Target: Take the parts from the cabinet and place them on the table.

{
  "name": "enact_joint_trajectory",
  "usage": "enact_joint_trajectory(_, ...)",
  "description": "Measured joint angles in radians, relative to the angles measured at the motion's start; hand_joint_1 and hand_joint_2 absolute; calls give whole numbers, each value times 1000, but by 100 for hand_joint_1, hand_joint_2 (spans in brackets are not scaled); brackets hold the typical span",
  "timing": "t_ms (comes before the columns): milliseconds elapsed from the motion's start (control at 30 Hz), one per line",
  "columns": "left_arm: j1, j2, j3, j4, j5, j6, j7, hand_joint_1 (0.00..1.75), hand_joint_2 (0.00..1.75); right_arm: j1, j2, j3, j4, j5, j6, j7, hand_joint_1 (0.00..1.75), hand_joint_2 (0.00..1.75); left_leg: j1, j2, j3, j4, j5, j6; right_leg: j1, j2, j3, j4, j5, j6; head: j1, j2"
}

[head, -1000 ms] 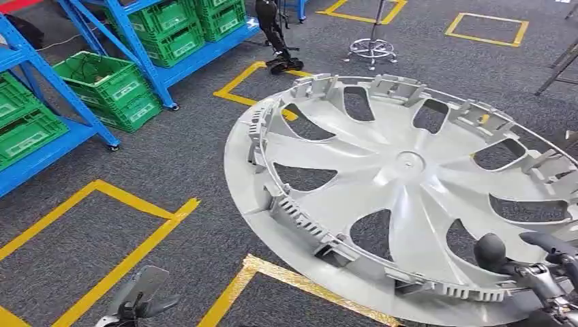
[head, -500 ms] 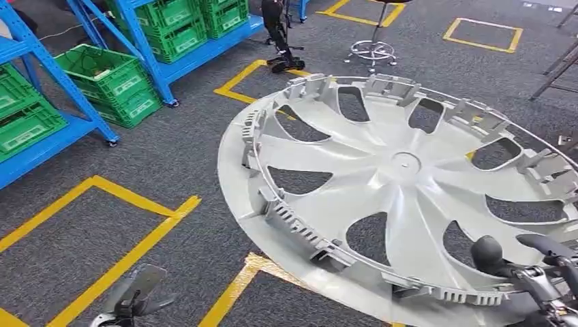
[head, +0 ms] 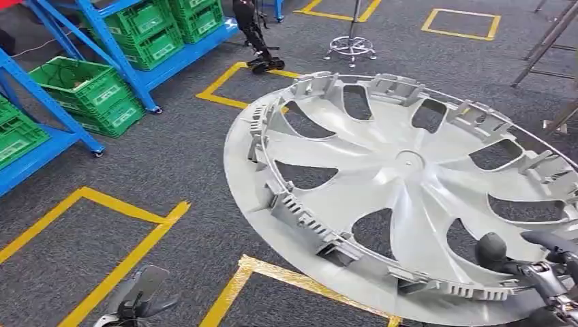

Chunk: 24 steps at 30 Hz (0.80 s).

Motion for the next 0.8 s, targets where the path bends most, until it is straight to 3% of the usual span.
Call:
enact_joint_trajectory(33, 0, 0, 0, 0, 0, 0, 0, 0, 175, 1, 0, 1, 0, 0, 0, 0, 175, 175, 3, 0, 14, -31, 31, -1, 0, 9, 1, 0, 0, 0, 0, 0)
enact_joint_trajectory(100, 0, 1, 0, 0, 0, 0, 0, 0, 175, 1, 0, 2, 0, 0, 0, 0, 175, 175, 9, -16, 90, -199, 126, 1, -1, 31, 5, 1, -1, 1, 0, 0)
enact_joint_trajectory(133, 0, 2, 0, 0, 0, 0, 0, 0, 175, 1, 0, 2, 0, 0, 0, 0, 175, 175, 14, -46, 125, -277, 158, 1, -2, 39, 6, 2, -2, 4, 0, 0)
enact_joint_trajectory(167, 1, 2, 0, 0, 0, 0, 0, 0, 175, 0, 0, 2, 0, 0, 0, 0, 175, 175, 17, -94, 137, -297, 144, 2, 0, 48, -1, 4, -1, 11, 1, 0)
enact_joint_trajectory(267, 0, 2, 0, 0, 0, 0, 1, 0, 175, 1, 0, 2, 0, 0, 0, 1, 175, 175, 9, -72, 136, -311, 138, 13, -11, 78, -19, 4, 9, 34, 1, 0)
enact_joint_trajectory(300, -1, 0, 1, 0, 0, 0, 1, 0, 175, 2, 0, 2, 0, 0, 0, 1, 175, 175, 13, -60, 139, -322, 143, 22, -9, 89, -22, 1, 10, 43, 2, 0)
enact_joint_trajectory(333, -4, 0, 1, 0, 0, 0, 1, 0, 175, 5, 0, 3, 0, 0, 0, 1, 175, 175, 16, -43, 144, -330, 148, 31, -10, 66, -32, 14, -1, 44, 1, 0)
enact_joint_trajectory(367, -5, 0, 1, 0, -1, 0, 1, 0, 175, 2, 0, 4, 0, 0, 0, 1, 175, 175, 14, -36, 144, -333, 149, 38, -5, 19, -56, 58, -31, 45, 7, 0)
enact_joint_trajectory(400, -4, 0, 1, 0, -1, 0, 1, 0, 175, 0, 0, 5, 0, 0, 0, 1, 175, 175, 12, -24, 144, -333, 149, 41, -5, -4, -90, 129, -65, 48, 9, 0)
enact_joint_trajectory(467, 1, 1, 1, 0, -4, -3, 1, 0, 175, 1, 0, 6, 0, 0, 0, 0, 175, 175, 6, 4, 144, -332, 147, 44, -6, -19, -168, 288, -128, 52, 7, 0)
enact_joint_trajectory(500, 1, 1, 1, 0, -5, -4, 1, 0, 175, 2, 0, 7, 0, 0, 0, 1, 175, 175, 4, 16, 144, -332, 147, 45, -6, -20, -184, 321, -131, 52, 8, 0)
enact_joint_trajectory(533, 0, 0, 1, 0, -6, -4, 1, 0, 175, 2, -1, 8, 1, 0, 0, 1, 175, 175, 3, 28, 145, -332, 146, 46, -6, -21, -173, 301, -107, 52, 8, 0)
enact_joint_trajectory(600, -2, -1, 1, 0, -8, -5, 1, 0, 175, 2, -1, 8, 1, 0, 0, -1, 175, 175, 0, 47, 147, -332, 144, 44, -5, -32, -96, 155, -30, 45, 8, 0)
enact_joint_trajectory(633, -3, -3, 2, 0, -11, -6, 1, 0, 175, 2, -2, 8, 1, 0, 0, -3, 175, 175, -2, 56, 151, -332, 142, 41, 0, -66, -33, 43, 9, 38, 8, 0)
enact_joint_trajectory(667, -3, -3, 3, 0, -12, -6, 1, 0, 175, 0, -2, 8, 1, 0, 0, -4, 175, 175, -8, 65, 151, -331, 139, 37, 10, -105, -11, 2, -8, 32, 8, 0)
enact_joint_trajectory(800, -5, -6, 5, 0, -14, -10, 1, 0, 175, 2, -2, 8, 0, -1, 0, -6, 175, 175, -9, 98, 155, -330, 138, 20, 12, -59, -13, -1, 5, 13, 7, 0)
